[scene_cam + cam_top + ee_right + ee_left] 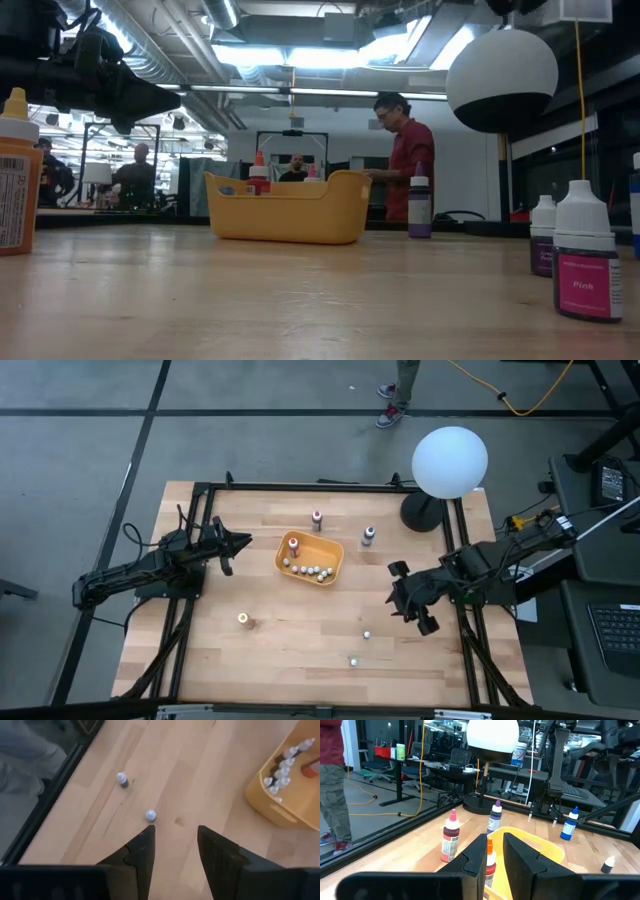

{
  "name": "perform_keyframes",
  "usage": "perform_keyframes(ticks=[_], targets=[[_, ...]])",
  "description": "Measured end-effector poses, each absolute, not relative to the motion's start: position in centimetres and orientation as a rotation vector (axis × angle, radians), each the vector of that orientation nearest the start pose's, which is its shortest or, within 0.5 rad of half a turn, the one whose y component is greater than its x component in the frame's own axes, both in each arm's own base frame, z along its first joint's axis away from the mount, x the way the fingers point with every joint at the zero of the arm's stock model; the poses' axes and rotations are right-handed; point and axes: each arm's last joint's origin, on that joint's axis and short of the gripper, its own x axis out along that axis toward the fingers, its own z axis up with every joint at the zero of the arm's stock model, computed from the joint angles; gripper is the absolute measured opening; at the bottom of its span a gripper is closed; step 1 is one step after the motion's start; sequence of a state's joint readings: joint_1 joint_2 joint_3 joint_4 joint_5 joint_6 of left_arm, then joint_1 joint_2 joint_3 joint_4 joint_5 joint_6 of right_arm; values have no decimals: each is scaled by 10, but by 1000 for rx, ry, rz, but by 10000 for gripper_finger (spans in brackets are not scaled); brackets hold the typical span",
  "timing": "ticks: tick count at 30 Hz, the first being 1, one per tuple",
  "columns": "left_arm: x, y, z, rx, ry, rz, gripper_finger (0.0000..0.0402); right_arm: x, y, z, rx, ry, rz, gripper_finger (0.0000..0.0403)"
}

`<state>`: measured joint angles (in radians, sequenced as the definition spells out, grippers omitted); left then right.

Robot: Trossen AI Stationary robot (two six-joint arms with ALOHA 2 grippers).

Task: Pick & Place food coloring
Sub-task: Put the small purple food coloring bottle into the yellow bin

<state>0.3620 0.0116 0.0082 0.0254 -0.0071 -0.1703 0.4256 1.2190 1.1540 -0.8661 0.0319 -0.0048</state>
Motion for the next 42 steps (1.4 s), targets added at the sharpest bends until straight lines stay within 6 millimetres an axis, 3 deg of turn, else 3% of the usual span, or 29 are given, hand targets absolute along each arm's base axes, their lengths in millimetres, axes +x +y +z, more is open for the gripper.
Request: perform_keyframes(ticks=[7,13,20,27,42], targets=[[92,35,168,-165,-53,366,61,220,100,286,-173,947,390,233],[92,35,168,-165,-53,367,57,239,108,259,-118,1020,302,290],[91,35,168,-165,-53,367,61,270,121,213,-113,1120,254,296],[92,35,168,-165,-51,366,57,280,129,179,-27,1248,240,296],[92,35,168,-165,-52,366,57,292,136,165,80,1231,236,296]])
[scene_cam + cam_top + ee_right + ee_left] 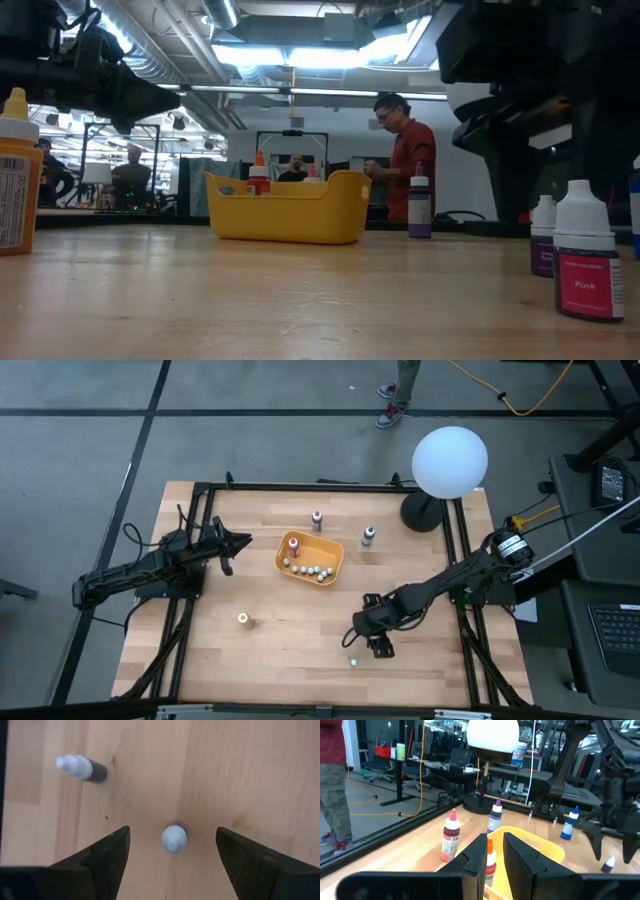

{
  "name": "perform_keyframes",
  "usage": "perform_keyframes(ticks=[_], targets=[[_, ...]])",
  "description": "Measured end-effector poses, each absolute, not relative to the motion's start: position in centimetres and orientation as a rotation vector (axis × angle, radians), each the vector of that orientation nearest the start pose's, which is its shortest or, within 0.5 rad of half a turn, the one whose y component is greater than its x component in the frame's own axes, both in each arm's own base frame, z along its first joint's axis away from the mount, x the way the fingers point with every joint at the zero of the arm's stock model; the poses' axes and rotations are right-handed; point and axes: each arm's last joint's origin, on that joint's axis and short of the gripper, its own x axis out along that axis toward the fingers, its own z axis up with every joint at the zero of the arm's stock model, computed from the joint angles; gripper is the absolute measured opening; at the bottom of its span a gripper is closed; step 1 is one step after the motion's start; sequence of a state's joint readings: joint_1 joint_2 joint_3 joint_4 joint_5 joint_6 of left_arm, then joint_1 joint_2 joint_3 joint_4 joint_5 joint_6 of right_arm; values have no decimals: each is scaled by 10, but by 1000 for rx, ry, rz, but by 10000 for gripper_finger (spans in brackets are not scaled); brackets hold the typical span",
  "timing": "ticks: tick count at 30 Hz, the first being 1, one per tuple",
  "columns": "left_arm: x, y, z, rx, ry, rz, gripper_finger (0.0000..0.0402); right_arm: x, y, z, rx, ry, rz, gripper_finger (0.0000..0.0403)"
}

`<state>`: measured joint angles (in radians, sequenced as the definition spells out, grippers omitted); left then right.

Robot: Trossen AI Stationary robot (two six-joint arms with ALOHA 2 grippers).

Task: Pick & Place food coloring
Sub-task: Put the small purple food coloring bottle into the yellow bin

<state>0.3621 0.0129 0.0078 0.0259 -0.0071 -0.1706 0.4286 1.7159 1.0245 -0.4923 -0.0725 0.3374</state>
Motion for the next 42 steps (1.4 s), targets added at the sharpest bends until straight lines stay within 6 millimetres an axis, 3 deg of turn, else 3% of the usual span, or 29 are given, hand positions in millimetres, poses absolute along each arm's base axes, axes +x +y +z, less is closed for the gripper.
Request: perform_keyframes(ticks=[6,22,42], targets=[[92,35,167,-167,-42,367,61,292,136,165,83,1232,235,292],[92,35,167,-165,-48,367,59,293,137,160,86,1244,240,207],[92,35,167,-165,-48,367,58,294,137,161,89,1230,245,204]])
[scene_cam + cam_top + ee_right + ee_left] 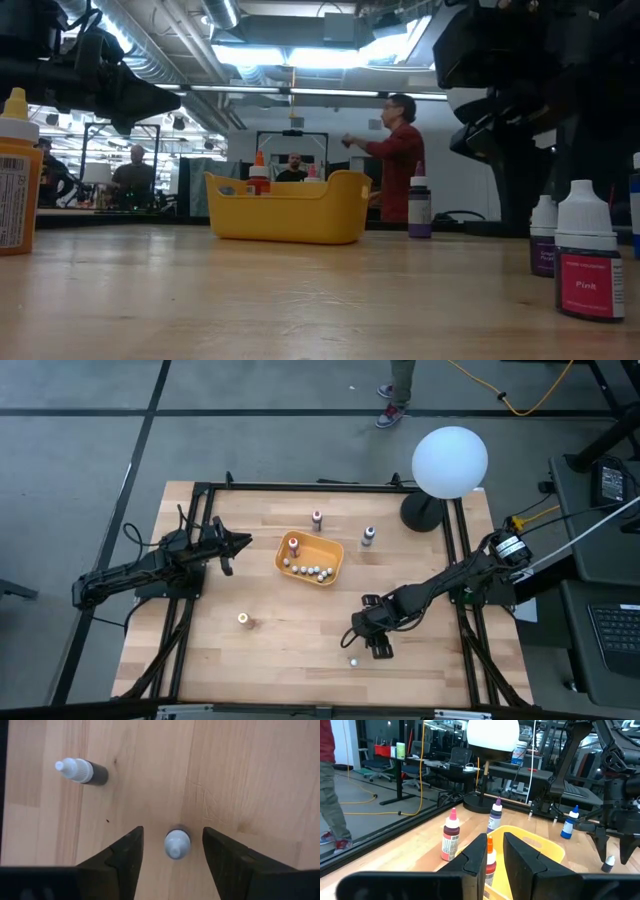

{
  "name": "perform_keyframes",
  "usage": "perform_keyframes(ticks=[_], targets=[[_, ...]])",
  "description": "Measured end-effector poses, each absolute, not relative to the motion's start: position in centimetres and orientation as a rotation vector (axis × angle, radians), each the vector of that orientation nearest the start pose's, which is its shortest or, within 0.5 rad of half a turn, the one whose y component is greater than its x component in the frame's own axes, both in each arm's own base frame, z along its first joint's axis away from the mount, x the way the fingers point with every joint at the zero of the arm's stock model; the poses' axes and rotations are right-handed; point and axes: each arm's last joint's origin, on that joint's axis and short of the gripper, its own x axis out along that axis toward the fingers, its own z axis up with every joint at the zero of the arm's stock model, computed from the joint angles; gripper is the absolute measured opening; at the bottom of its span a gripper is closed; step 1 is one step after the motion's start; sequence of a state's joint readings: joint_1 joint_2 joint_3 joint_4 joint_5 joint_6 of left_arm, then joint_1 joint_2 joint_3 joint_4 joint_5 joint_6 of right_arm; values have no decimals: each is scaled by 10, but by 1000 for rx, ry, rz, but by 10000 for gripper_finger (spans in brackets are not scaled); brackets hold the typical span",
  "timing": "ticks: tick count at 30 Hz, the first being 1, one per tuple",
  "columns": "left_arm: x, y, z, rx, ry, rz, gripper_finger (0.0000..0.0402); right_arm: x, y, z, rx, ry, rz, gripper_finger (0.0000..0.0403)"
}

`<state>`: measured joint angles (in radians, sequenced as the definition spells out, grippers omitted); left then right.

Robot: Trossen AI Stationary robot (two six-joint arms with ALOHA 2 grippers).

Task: Pick & Place food coloring
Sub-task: Put the small purple food coloring bottle into the yellow bin

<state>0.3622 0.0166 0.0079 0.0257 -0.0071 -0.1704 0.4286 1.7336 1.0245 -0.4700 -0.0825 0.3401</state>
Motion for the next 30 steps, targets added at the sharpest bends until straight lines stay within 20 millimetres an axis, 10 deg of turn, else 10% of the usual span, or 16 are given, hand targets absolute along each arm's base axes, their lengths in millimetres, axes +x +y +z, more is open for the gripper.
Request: perform_keyframes(ticks=[30], targets=[[92,35,167,-165,-48,367,60,297,138,143,118,1293,204,204]])
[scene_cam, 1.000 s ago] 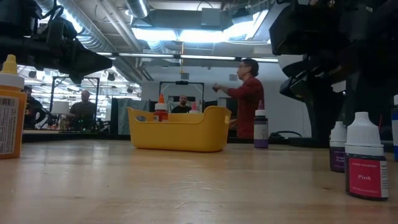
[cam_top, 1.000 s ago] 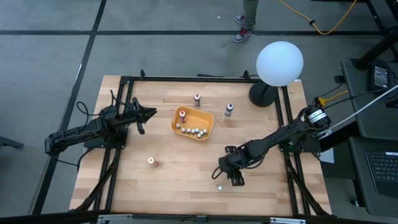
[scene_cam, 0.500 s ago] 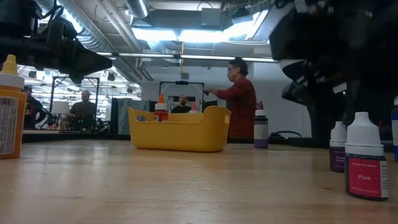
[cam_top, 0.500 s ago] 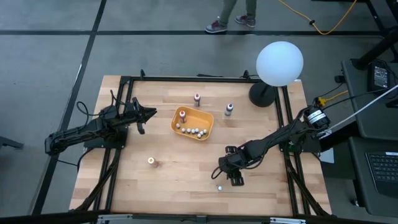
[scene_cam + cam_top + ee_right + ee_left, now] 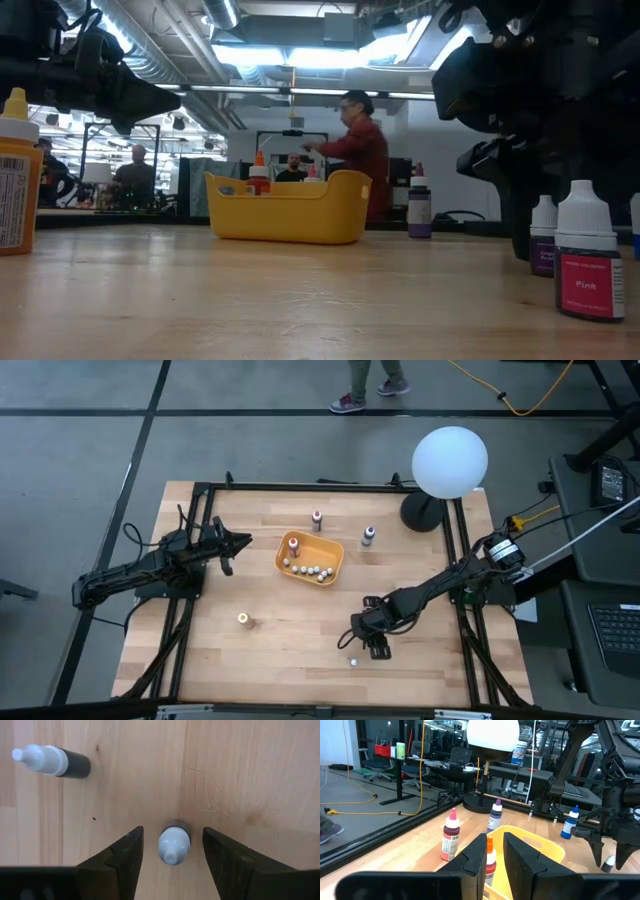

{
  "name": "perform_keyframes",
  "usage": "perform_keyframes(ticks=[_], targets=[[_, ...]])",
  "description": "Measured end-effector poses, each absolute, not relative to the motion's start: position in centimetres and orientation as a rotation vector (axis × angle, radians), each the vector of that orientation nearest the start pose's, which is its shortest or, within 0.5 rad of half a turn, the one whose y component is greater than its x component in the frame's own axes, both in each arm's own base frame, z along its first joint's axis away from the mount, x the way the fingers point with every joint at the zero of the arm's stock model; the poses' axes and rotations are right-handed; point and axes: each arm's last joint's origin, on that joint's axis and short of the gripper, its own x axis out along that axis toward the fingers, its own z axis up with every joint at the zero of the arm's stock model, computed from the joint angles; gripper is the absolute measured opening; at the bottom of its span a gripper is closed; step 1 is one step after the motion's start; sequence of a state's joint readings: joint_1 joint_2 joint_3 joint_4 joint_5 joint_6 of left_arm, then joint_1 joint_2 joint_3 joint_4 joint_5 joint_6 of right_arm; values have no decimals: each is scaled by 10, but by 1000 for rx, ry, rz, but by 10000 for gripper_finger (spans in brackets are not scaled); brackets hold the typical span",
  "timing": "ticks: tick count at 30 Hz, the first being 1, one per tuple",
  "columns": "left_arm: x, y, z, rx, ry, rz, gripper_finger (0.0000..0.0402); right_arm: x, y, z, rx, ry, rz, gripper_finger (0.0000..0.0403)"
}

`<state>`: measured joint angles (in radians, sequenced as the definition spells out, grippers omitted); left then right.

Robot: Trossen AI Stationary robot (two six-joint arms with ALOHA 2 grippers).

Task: Pick & Place food coloring
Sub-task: Put the small purple food coloring bottle into the yellow bin

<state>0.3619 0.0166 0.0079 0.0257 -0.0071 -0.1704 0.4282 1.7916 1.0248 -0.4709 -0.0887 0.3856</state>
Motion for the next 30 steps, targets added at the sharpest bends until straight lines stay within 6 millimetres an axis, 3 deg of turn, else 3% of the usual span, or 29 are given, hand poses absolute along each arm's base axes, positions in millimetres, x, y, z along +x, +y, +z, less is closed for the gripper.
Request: perform_keyframes(ticks=[30], targets=[[92,35,167,-165,-48,367,60,297,137,146,122,1320,203,204]])
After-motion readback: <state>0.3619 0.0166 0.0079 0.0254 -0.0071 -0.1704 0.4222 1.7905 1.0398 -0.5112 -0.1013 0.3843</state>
